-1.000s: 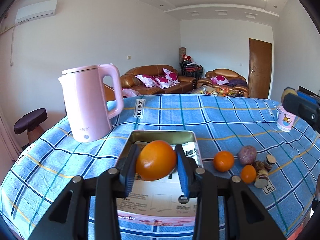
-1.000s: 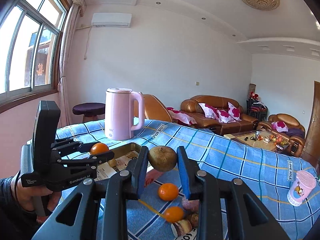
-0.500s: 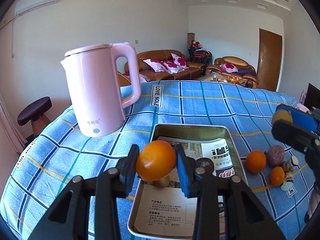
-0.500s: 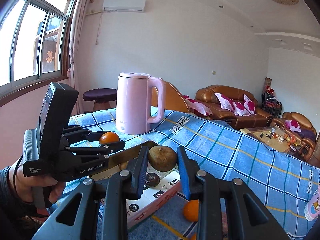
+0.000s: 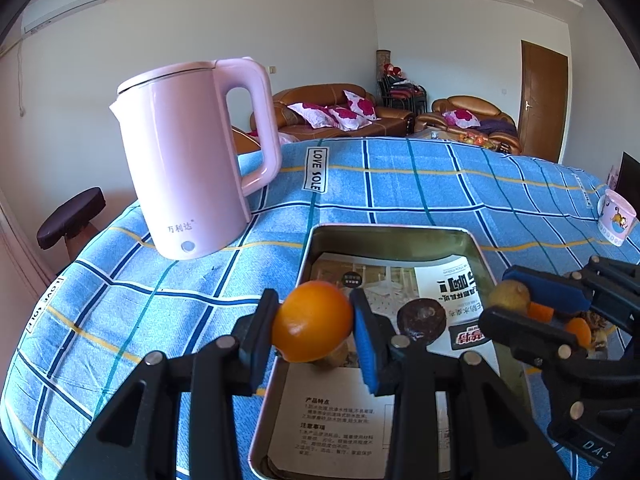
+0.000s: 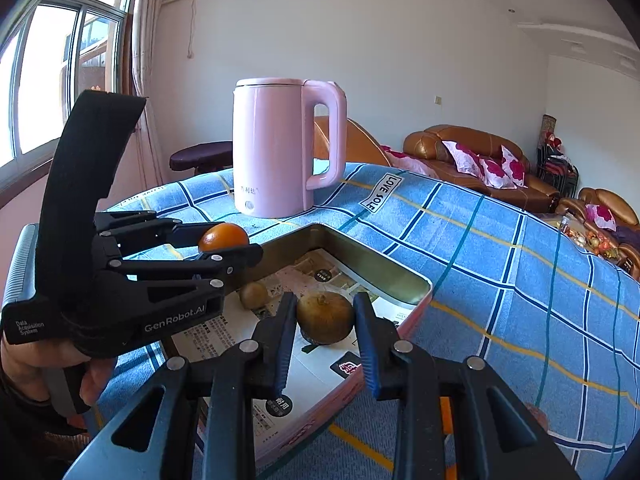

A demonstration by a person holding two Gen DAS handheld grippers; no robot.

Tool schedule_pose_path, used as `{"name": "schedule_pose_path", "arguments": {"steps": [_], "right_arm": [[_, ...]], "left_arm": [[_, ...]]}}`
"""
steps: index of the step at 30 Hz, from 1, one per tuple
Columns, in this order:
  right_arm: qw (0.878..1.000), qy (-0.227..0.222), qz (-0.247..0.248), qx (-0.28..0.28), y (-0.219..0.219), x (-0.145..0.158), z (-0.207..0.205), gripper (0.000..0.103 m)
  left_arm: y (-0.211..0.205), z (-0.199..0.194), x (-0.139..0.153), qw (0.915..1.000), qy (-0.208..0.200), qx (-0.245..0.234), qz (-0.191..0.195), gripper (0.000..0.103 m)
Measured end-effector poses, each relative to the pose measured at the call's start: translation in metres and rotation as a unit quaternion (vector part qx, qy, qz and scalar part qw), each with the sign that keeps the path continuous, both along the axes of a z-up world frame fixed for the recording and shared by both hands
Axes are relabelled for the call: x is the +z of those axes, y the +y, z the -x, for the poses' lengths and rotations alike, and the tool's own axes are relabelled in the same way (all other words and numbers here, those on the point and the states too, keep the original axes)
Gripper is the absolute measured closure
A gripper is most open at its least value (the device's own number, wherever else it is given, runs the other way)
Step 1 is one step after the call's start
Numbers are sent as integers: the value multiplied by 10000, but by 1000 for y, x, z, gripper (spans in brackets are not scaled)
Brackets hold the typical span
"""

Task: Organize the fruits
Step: 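Carry the orange in the left tool while the right tool carries the brown fruit over the tin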

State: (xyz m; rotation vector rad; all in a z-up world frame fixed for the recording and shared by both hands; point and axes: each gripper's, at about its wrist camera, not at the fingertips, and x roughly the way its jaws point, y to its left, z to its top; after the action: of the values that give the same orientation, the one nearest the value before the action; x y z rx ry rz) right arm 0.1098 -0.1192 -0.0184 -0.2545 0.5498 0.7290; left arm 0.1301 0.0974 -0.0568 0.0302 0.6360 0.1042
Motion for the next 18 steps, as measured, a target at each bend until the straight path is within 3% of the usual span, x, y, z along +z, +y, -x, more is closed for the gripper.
{"name": "schedule_pose_path", "arguments": {"steps": [18], "right_arm": [[9998,99,167,16,6,-13,0,72]], "left_arm": [[-3,-5,-13,9998,149,6,-120,64]]}}
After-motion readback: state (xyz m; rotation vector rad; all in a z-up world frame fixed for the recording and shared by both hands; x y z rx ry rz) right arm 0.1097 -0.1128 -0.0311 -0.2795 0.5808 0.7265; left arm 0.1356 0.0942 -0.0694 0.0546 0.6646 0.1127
